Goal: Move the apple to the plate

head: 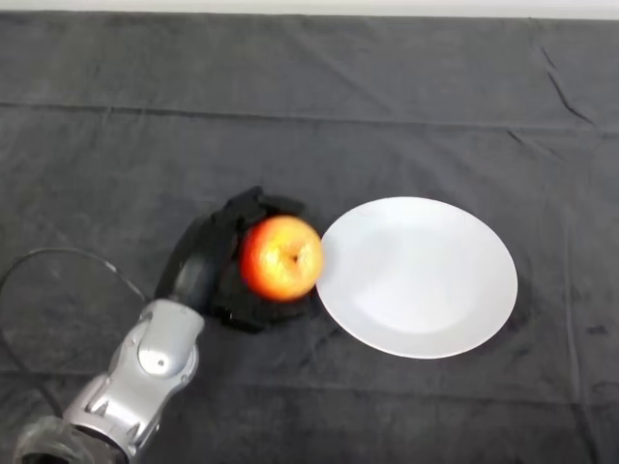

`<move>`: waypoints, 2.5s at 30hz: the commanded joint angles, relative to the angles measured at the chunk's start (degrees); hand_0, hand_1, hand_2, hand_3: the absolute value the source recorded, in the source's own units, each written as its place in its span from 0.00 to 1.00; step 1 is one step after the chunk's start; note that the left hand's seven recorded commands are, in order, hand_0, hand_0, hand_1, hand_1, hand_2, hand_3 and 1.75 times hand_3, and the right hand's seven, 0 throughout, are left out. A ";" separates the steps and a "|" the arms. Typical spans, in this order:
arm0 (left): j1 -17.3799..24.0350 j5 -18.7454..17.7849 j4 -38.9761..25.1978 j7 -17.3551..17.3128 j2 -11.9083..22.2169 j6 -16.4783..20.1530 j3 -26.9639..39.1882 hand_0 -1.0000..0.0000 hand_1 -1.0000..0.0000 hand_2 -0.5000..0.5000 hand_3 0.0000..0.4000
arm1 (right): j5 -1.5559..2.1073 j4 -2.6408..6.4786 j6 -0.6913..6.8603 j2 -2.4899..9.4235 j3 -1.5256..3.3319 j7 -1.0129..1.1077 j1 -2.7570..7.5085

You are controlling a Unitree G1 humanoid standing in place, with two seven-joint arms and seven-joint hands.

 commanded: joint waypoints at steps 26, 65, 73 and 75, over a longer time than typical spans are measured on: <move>-12.00 2.25 6.62 7.89 -7.15 -1.63 -11.54 0.00 0.00 0.50 1.00 | 0.52 -2.25 -0.11 -0.09 -0.21 -0.26 -0.20; -18.49 -5.33 19.03 8.48 -7.71 -7.94 -24.33 1.00 1.00 0.50 0.00 | 0.77 -1.31 -0.35 -0.47 -0.54 0.40 -0.48; -17.20 -6.25 16.82 7.60 -3.47 -10.67 -20.55 1.00 1.00 0.50 0.00 | 0.79 -1.22 -0.37 -0.50 -0.57 0.49 -0.50; -16.56 -6.42 16.05 7.66 -2.34 -11.35 -19.31 1.00 1.00 0.50 0.00 | 0.79 -1.21 -0.37 -0.51 -0.58 0.50 -0.51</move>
